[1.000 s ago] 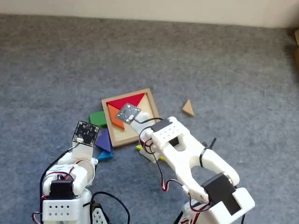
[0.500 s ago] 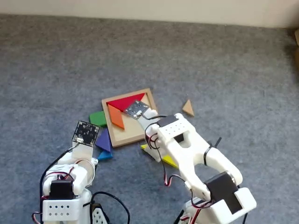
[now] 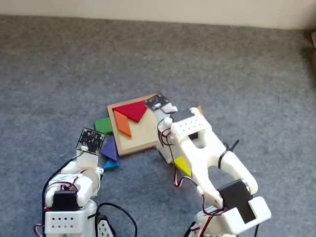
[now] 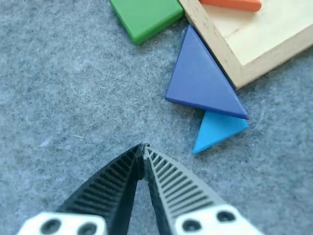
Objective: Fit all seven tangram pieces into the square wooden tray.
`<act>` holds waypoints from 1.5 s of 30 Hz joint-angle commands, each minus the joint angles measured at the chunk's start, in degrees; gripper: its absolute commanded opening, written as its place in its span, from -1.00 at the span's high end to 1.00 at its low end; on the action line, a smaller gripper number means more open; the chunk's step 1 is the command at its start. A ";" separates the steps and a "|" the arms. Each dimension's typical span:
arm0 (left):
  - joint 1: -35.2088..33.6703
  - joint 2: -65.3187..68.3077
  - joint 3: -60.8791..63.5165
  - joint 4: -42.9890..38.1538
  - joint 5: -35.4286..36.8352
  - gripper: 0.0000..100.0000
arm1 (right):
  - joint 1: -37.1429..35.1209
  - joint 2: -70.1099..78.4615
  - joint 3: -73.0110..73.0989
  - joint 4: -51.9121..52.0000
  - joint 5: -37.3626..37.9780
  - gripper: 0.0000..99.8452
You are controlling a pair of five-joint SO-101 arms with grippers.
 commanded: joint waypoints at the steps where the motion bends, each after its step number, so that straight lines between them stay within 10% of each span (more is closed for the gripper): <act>1: 1.10 -1.54 1.10 0.09 -0.35 0.99 | 0.84 -0.75 -5.49 2.86 -2.37 0.73; 9: 1.10 -1.54 1.10 0.09 -0.35 0.99 | 0.66 -8.66 -7.08 3.56 -1.58 0.73; 24: 1.10 -1.54 1.10 0.09 -0.35 0.99 | -2.42 -9.80 0.40 -22.64 31.30 0.73; 34: 1.10 -1.54 1.10 0.09 -0.35 0.99 | -0.40 -9.01 0.66 -16.40 11.08 0.67; 45: 1.10 -1.54 1.10 0.09 -0.35 0.99 | 4.97 -8.75 4.26 -14.11 17.76 0.37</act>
